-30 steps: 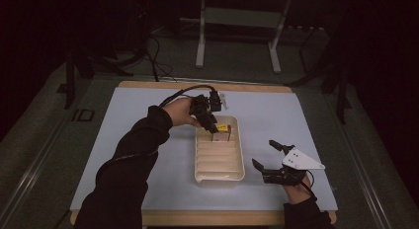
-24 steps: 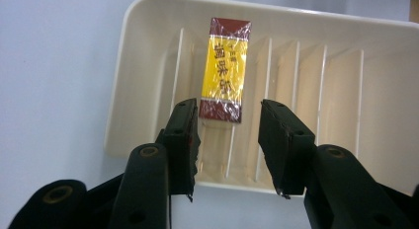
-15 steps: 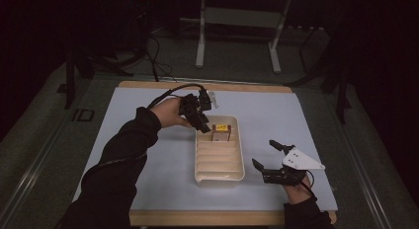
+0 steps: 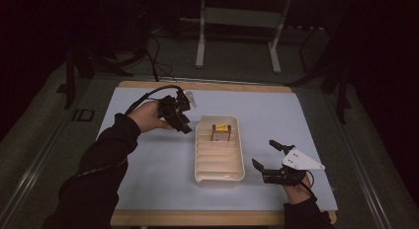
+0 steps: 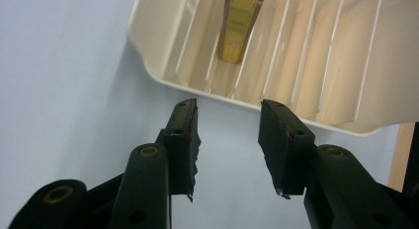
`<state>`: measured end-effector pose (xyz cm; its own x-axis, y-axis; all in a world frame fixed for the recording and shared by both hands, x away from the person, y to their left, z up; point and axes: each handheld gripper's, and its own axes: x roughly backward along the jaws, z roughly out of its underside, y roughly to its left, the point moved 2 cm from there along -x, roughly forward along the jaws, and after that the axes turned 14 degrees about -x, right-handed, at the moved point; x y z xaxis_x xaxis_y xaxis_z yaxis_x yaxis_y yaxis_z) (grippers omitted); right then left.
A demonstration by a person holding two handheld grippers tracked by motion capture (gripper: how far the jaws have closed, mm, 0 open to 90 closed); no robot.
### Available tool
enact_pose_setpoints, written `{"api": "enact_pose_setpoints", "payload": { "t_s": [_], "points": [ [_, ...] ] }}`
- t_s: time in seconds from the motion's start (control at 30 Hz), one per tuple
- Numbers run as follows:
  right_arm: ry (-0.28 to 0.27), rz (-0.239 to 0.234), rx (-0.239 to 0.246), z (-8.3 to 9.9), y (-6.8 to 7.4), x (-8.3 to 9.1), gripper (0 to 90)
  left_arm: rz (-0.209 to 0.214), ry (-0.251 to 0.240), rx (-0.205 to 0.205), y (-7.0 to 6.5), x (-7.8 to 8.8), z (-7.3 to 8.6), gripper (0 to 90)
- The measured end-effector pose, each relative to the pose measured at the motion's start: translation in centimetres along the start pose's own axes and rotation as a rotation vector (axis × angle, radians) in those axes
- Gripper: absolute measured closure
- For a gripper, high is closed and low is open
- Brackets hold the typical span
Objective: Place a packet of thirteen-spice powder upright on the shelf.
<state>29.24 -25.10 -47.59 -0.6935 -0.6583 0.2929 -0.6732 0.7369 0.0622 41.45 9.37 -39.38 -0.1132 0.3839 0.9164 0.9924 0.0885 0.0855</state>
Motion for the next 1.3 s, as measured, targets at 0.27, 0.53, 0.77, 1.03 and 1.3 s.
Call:
{"api": "enact_pose_setpoints", "payload": {
  "t_s": [0.27,0.53,0.77,1.03,1.3],
  "points": [
    [0.003,0.002,-0.001,0.0,0.0,0.0,14.3,-0.033,0.037,0.071,-0.7,0.7,1.9,59.4],
    [0.008,0.004,-0.003,0.0,0.0,-0.1,14.3,-0.05,0.014,0.134,-1.7,1.6,4.5,50.8],
    [0.006,0.005,-0.003,0.0,0.1,-0.1,14.3,-0.086,-0.04,0.207,-2.5,2.0,6.9,31.3],
    [0.008,0.005,-0.005,0.0,0.1,-0.1,14.3,-0.14,-0.071,0.278,-4.1,1.7,8.7,1.5],
    [0.007,0.007,-0.004,0.0,0.1,0.0,14.4,-0.181,-0.132,0.377,-5.9,0.7,9.3,1.5]
  ]
}}
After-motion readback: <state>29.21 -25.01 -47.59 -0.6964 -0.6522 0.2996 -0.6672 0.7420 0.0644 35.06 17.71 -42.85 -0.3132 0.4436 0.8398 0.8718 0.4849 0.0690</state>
